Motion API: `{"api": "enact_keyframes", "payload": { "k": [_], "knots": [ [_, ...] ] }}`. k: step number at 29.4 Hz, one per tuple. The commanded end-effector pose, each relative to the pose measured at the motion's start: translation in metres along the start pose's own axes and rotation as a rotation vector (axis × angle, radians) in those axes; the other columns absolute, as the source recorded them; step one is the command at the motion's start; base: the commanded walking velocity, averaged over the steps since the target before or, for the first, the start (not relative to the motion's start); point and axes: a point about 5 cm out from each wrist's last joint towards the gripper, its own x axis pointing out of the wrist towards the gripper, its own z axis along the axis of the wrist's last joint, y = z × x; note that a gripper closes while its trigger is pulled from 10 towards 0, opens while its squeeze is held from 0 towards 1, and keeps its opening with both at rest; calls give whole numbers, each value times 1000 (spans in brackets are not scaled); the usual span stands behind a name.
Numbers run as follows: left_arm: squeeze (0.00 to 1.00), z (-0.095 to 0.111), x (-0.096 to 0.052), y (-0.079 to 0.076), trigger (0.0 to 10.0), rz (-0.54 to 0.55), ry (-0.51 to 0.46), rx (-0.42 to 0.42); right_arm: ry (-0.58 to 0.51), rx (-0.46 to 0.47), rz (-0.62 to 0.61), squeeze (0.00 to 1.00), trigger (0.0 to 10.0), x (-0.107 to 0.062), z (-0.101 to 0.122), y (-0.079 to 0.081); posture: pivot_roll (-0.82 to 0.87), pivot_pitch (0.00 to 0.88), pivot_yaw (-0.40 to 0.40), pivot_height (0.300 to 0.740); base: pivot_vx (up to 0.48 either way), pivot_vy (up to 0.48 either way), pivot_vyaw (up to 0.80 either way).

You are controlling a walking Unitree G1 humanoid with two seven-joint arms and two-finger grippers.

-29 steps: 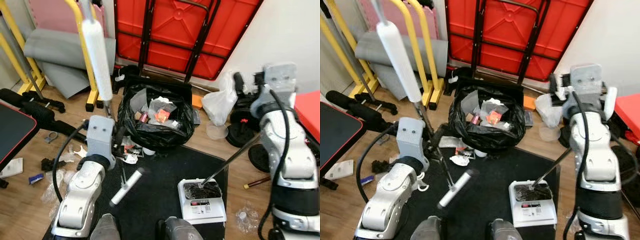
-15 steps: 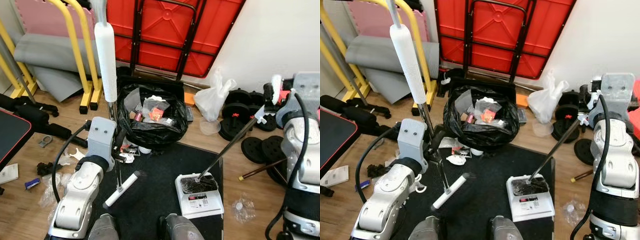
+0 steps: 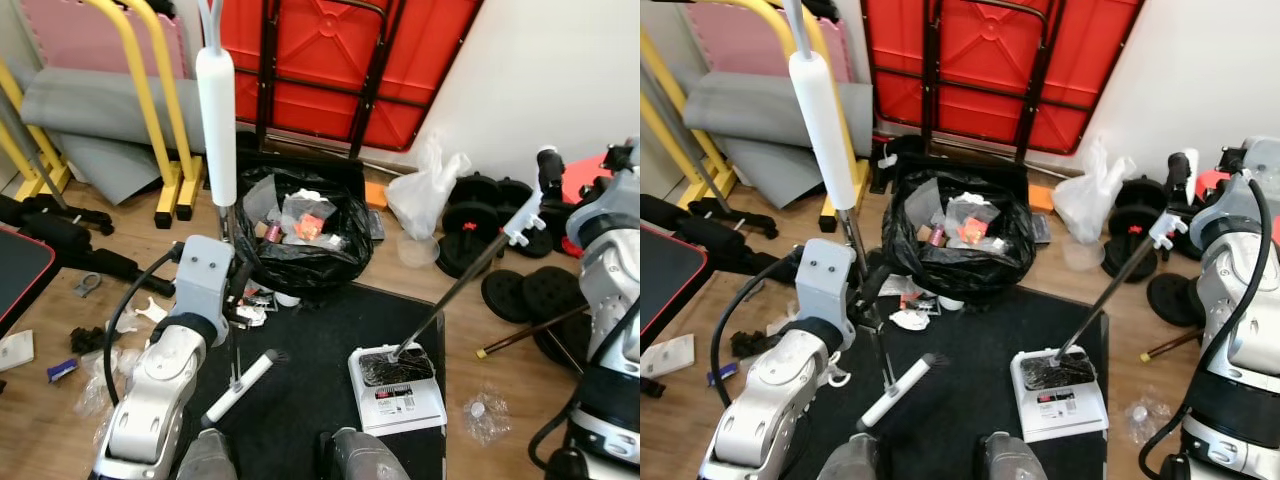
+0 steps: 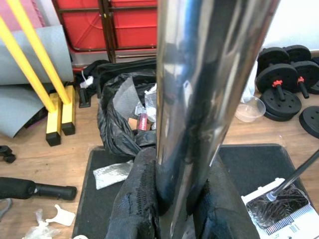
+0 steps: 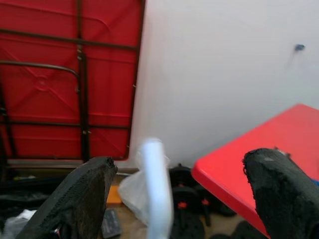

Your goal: Sweep floor

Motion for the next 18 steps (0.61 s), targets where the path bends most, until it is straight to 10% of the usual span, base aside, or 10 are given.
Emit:
{"api": "enact_keyframes", "payload": {
  "k": [1, 18],
  "knots": [
    [0, 7, -3, -4, 10000, -33, -29, 8, 3, -3, -42, 0, 10000, 5, -2, -6, -161, 215, -156, 740, 0, 0, 0],
    [0, 15, -17, 1, 10000, -36, -17, 21, 92, 139, -93, 0, 10000, 42, -19, -38, -114, 302, -130, 740, 0, 0, 0]
  ]
}}
